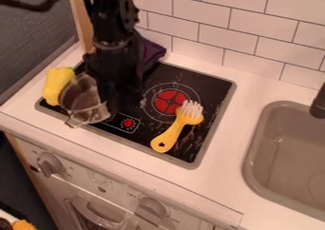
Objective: Move the pot to the bottom of the burner
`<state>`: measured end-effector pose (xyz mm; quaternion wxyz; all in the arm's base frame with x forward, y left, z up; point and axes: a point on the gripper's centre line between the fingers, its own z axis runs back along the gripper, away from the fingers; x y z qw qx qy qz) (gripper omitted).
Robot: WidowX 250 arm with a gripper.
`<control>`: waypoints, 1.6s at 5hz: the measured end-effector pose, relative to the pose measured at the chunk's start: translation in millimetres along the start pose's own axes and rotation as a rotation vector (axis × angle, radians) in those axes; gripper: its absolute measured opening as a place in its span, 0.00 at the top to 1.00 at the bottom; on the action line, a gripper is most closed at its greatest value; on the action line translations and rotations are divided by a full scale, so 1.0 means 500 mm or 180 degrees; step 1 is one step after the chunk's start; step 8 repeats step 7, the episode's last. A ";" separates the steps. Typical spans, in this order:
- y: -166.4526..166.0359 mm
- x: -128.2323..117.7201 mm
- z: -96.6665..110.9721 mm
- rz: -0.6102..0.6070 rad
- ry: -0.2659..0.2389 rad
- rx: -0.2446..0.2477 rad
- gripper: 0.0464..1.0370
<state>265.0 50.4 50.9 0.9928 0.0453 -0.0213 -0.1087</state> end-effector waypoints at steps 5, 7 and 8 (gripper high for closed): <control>-0.049 0.002 0.015 -0.0162 -0.0001 -0.0077 0.15; -0.028 0.001 0.055 -0.0015 -0.0061 -0.0192 0.03; -0.028 0.001 0.055 -0.0015 -0.0061 -0.0192 0.03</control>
